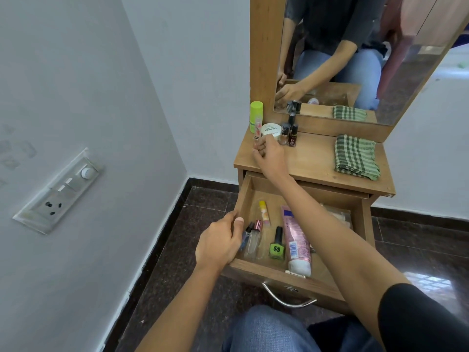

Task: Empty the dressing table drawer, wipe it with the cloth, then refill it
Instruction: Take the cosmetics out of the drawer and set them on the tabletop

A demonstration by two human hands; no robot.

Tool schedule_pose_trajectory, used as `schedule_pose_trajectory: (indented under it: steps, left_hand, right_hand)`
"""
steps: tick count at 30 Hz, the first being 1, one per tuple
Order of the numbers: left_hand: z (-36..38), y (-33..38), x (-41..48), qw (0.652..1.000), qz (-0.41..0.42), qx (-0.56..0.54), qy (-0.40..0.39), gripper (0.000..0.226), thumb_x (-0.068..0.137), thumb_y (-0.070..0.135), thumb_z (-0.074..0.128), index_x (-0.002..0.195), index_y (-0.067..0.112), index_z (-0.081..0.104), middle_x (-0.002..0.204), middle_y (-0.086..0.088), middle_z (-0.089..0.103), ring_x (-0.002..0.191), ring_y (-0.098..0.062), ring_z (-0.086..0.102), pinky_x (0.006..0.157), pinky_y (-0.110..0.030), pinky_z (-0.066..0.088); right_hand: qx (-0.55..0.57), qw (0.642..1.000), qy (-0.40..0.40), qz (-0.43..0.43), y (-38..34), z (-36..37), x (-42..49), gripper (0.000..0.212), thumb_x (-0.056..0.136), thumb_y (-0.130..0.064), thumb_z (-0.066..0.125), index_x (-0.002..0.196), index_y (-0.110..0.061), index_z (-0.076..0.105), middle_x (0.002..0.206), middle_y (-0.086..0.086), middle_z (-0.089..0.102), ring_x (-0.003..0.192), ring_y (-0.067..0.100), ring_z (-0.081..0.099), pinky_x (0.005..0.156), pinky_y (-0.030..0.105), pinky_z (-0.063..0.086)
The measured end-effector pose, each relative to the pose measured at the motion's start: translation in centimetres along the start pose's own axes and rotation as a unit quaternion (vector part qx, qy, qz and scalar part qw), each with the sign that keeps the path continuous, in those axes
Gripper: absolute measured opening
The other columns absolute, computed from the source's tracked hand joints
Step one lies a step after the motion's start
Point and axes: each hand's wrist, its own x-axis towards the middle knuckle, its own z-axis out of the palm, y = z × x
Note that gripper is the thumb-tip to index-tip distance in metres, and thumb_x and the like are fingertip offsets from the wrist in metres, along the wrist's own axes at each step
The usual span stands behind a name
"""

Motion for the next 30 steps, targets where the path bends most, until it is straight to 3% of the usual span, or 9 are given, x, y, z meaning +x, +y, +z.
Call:
schedule_pose_trajectory:
  steps: [5, 8, 14, 18, 25, 28, 30]
  left_hand:
    - [0.1, -0.1, -0.1, 1.000, 0.002, -0.002, 0.005, 0.047, 0.101, 0.049, 0.028, 0.137, 0.030, 0.052, 0.107, 0.001, 0.072, 0.095, -0.021, 0.066, 0.071, -0.029, 0.041]
    - [0.1, -0.1, -0.1, 1.000, 0.001, -0.002, 0.003, 0.048, 0.101, 0.049, 0.028, 0.138, 0.030, 0.051, 0.106, 0.002, 0.072, 0.093, -0.020, 0.066, 0.070, -0.028, 0.041]
    - [0.1, -0.2, 0.0, 1.000, 0.000, 0.001, 0.007, 0.048, 0.100, 0.050, 0.028, 0.137, 0.030, 0.052, 0.105, 0.003, 0.072, 0.092, -0.018, 0.066, 0.068, -0.027, 0.039]
    - [0.2, -0.2, -0.1, 1.000, 0.001, 0.002, 0.003, 0.048, 0.100, 0.050, 0.027, 0.136, 0.029, 0.052, 0.103, 0.003, 0.071, 0.090, -0.018, 0.066, 0.067, -0.028, 0.042]
    - [0.1, -0.1, -0.1, 1.000, -0.005, 0.001, 0.001, 0.049, 0.100, 0.051, 0.026, 0.136, 0.030, 0.052, 0.101, 0.005, 0.071, 0.088, -0.015, 0.065, 0.066, -0.027, 0.040]
    - [0.0, 0.0, -0.1, 1.000, -0.008, 0.000, 0.001, 0.047, 0.100, 0.049, 0.028, 0.136, 0.030, 0.052, 0.103, 0.003, 0.071, 0.091, -0.019, 0.066, 0.067, -0.029, 0.040]
    - [0.0, 0.1, -0.1, 1.000, -0.005, 0.001, 0.002, 0.047, 0.100, 0.049, 0.027, 0.135, 0.031, 0.053, 0.103, 0.002, 0.071, 0.091, -0.020, 0.066, 0.067, -0.029, 0.041]
  right_hand:
    - [0.060, 0.994, 0.032, 0.081, -0.1, 0.6, 0.9, 0.016, 0.081, 0.002, 0.066, 0.096, -0.001, 0.061, 0.088, 0.005, 0.063, 0.075, 0.010, 0.055, 0.072, 0.022, 0.049]
    - [0.066, 0.990, 0.055, 0.114, 0.1, 1.1, 1.4, 0.016, 0.080, -0.003, 0.071, 0.093, -0.003, 0.063, 0.088, 0.008, 0.066, 0.076, 0.013, 0.059, 0.073, 0.025, 0.052]
    - [0.053, 0.982, 0.082, 0.162, 0.4, 1.5, 2.1, 0.015, 0.078, -0.008, 0.073, 0.084, -0.013, 0.060, 0.073, -0.006, 0.058, 0.065, 0.005, 0.053, 0.070, 0.027, 0.052]
    - [0.036, 0.982, 0.081, 0.166, 0.6, 1.7, 2.3, 0.013, 0.080, -0.009, 0.071, 0.088, -0.011, 0.061, 0.078, -0.001, 0.061, 0.070, 0.010, 0.056, 0.072, 0.031, 0.054]
    - [0.045, 0.982, 0.098, 0.156, 0.2, 1.6, 1.6, 0.010, 0.081, -0.008, 0.068, 0.083, -0.011, 0.059, 0.078, 0.003, 0.062, 0.069, 0.012, 0.055, 0.069, 0.031, 0.053]
    - [0.117, 0.984, 0.113, 0.079, -0.6, 0.5, -1.2, 0.006, 0.084, -0.007, 0.066, 0.083, -0.010, 0.060, 0.076, 0.005, 0.061, 0.068, 0.009, 0.053, 0.066, 0.027, 0.050]
    - [0.114, 0.990, 0.075, 0.021, -0.3, -0.2, -4.6, 0.012, 0.088, -0.015, 0.063, 0.078, -0.015, 0.057, 0.071, -0.002, 0.058, 0.064, 0.004, 0.052, 0.060, 0.021, 0.046]
